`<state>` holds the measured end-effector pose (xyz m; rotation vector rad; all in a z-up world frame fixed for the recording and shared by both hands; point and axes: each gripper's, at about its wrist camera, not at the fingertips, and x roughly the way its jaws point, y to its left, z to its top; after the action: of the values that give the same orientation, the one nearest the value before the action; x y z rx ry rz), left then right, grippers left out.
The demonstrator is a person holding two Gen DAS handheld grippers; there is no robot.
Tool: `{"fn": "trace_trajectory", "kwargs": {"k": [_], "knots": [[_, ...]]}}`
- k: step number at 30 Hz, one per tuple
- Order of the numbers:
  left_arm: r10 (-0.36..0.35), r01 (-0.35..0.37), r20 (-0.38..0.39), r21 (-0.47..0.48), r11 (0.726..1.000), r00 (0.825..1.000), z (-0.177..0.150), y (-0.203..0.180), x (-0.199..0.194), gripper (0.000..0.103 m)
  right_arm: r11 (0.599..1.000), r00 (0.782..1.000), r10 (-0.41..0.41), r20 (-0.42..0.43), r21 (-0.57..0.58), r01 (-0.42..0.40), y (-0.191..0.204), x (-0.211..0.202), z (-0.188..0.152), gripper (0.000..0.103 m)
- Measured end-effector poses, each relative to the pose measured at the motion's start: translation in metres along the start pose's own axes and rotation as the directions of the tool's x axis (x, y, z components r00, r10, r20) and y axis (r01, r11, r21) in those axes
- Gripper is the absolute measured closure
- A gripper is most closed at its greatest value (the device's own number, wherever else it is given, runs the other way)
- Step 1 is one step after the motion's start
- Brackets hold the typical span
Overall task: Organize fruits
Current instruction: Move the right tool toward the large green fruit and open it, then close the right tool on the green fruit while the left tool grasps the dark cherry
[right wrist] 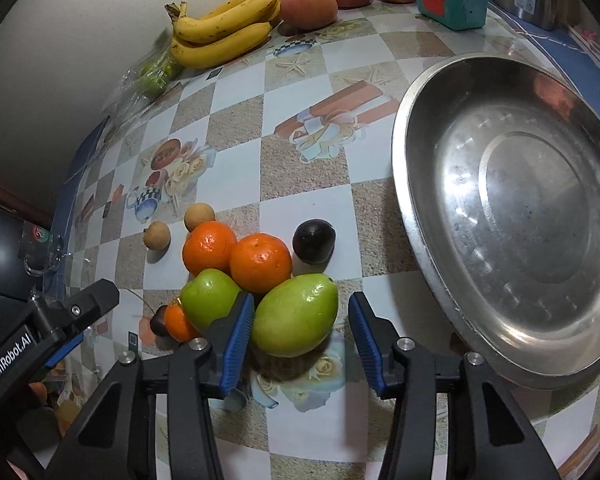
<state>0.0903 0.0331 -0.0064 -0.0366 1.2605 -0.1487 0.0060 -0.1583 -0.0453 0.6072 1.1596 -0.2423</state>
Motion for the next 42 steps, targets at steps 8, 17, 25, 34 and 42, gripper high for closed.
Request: {"fn": "trace_trajectory", "kwargs": {"k": [8,17,25,34,42], "knots": [[-0.003,0.003,-0.022,0.006,1.000,1.000,-0.002,-0.002,0.005,0.000,0.995,0.997,0.069,-0.025,0.074,-0.067,-0.009,0.005,-0.001,0.053],[0.000,0.001,-0.028,0.011,1.000,1.000,-0.003,-0.003,0.007,0.000,0.990,0.994,0.105,-0.026,0.101,-0.102,-0.009,0.003,-0.004,0.060],[0.005,-0.004,-0.062,0.023,1.000,0.998,-0.004,-0.003,0.014,0.000,0.994,0.998,0.063,-0.011,0.091,-0.062,-0.015,-0.005,-0.003,0.060],[-0.008,0.010,-0.070,0.036,0.999,0.998,-0.005,-0.003,0.017,0.007,0.994,0.999,0.050,-0.013,0.099,-0.048,-0.024,-0.017,-0.007,0.060],[-0.087,0.083,-0.099,-0.046,0.995,0.991,-0.003,0.003,0.026,0.038,0.993,0.998,0.054,-0.019,0.106,-0.051,-0.025,-0.016,-0.008,0.060]]}}
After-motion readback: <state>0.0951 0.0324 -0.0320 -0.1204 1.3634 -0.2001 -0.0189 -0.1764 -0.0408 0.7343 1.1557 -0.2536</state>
